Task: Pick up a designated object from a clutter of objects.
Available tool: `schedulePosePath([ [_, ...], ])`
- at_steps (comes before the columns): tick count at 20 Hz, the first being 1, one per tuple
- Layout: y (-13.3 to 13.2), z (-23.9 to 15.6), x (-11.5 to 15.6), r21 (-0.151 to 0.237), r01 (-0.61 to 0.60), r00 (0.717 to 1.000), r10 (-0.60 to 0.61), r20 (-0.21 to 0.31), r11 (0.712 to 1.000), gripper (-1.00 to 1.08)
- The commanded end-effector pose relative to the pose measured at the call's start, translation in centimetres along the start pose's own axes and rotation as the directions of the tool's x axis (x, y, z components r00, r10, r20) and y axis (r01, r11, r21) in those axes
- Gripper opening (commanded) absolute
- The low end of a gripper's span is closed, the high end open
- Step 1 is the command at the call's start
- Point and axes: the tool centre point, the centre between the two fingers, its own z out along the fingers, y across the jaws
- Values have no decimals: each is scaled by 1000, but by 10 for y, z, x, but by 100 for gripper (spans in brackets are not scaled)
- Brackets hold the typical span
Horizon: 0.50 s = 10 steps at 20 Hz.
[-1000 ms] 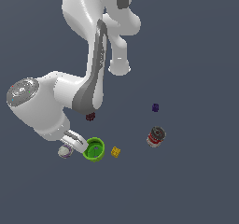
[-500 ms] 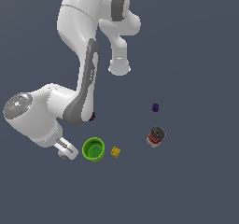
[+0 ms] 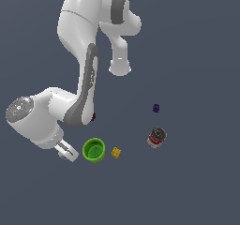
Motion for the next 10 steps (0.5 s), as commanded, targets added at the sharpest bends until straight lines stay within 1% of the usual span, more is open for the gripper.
schedulePosePath([
  [1,0,11,-1,0,0,1000,0,1,1000,100],
  [6,1,37,-1,0,-2,1000,2,1,1000,100],
  [10,1,43,0,0,-2,1000,2,1,1000,100],
])
